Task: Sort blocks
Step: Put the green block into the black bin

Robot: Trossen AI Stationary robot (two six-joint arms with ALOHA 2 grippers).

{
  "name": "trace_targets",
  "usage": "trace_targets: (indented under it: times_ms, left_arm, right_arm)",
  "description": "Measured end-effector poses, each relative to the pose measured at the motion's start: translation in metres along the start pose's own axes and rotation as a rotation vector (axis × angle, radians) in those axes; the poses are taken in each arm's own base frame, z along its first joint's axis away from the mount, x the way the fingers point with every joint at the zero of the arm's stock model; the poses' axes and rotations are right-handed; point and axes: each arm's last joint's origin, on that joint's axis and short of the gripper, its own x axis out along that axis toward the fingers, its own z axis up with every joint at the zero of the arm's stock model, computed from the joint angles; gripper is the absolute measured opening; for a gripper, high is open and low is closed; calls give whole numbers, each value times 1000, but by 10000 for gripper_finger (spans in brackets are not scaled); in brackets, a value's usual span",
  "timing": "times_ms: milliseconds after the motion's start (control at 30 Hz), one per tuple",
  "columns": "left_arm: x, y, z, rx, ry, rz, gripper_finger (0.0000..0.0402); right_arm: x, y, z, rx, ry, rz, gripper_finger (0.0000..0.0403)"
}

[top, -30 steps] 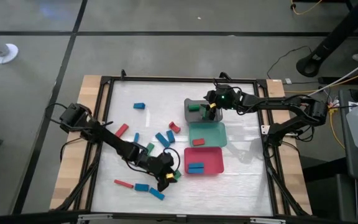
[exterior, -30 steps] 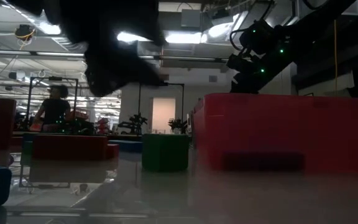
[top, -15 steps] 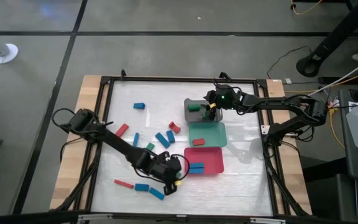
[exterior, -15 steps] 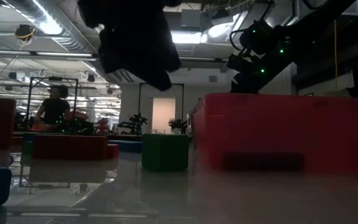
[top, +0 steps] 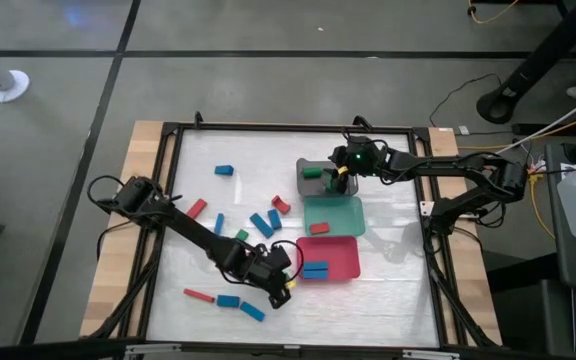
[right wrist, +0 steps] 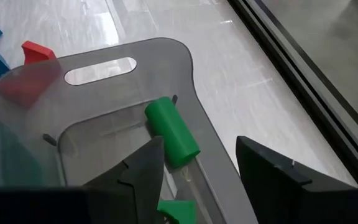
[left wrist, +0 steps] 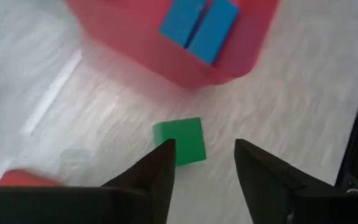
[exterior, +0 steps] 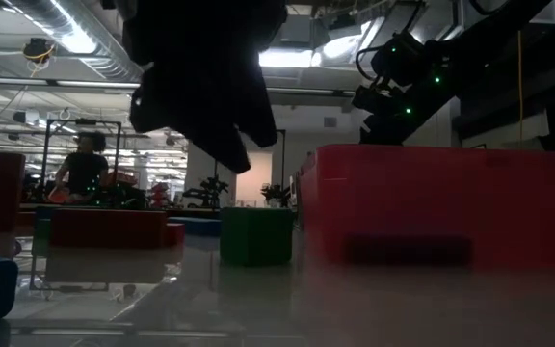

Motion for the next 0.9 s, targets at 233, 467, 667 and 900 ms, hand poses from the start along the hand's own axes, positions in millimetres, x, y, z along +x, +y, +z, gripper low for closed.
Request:
trace_targets:
  times_ms: [233, 467, 667, 900]
  left_arm:
    - [1, 5, 4, -86, 5, 17, 230]
    - [1, 2, 0, -47, 12, 11, 254]
    - [19, 2, -8, -17, 26, 24, 255]
    - [40, 7, -12, 19, 38, 56, 257]
  right_arm:
    - [0, 0, 0, 0, -1, 1, 199]
    - [0, 0, 0, 0, -5, 0, 199]
    - [0, 0, 0, 0, -5, 0, 199]
    - [0, 0, 0, 0, -4, 0, 199]
